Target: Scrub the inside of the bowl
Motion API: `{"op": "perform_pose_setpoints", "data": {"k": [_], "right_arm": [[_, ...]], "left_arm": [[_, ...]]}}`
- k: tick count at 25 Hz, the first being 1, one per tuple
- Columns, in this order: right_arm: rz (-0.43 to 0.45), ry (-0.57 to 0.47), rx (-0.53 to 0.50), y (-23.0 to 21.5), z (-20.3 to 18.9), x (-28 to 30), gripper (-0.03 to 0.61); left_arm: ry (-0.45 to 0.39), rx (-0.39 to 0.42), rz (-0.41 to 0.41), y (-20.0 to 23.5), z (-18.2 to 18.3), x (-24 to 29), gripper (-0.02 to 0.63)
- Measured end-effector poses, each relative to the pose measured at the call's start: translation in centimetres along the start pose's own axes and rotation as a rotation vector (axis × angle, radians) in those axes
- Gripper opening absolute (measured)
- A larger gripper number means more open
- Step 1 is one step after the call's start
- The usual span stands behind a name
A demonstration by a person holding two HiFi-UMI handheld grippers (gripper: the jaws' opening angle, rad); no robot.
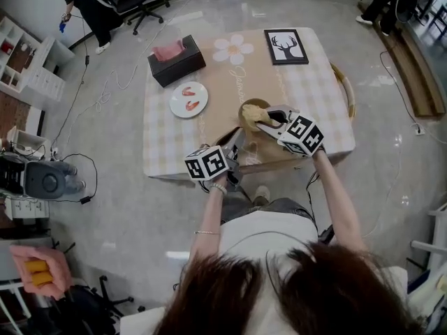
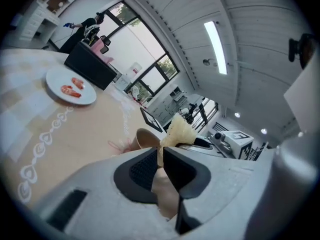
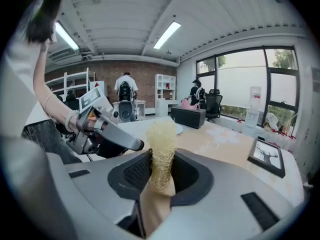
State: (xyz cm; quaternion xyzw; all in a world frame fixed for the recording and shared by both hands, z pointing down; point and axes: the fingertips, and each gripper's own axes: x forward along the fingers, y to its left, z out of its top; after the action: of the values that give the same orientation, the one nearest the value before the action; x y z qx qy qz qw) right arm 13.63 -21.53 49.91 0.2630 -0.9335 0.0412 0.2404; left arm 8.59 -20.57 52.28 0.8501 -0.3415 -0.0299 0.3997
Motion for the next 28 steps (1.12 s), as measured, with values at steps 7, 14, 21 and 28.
{"op": "perform_pose_setpoints", "data": {"k": [7, 14, 21, 28], "right_arm": [[-0.008, -0.104, 0.099, 0.5, 0.0, -0.8, 0.095], [-0.041, -0.209, 0.174, 0.5, 1.4, -1.7, 0.095], [-0.065, -0.291, 0.231, -0.1, 2.6, -2.1, 0.095], [-0.09, -0.347, 0.272, -0.6, 3.0, -2.6, 0.094]], "left_arm": [[-0.013, 0.101, -0.003, -0.8, 0.3, 0.3, 0.026], [-0.045, 0.217, 0.022, -1.3, 1.3, 0.0, 0.018], [-0.101, 0.295, 0.027, -1.6, 2.8, -0.2, 0.011], [-0.131, 0.339, 0.029, -2.0, 3.6, -0.1, 0.011]]}}
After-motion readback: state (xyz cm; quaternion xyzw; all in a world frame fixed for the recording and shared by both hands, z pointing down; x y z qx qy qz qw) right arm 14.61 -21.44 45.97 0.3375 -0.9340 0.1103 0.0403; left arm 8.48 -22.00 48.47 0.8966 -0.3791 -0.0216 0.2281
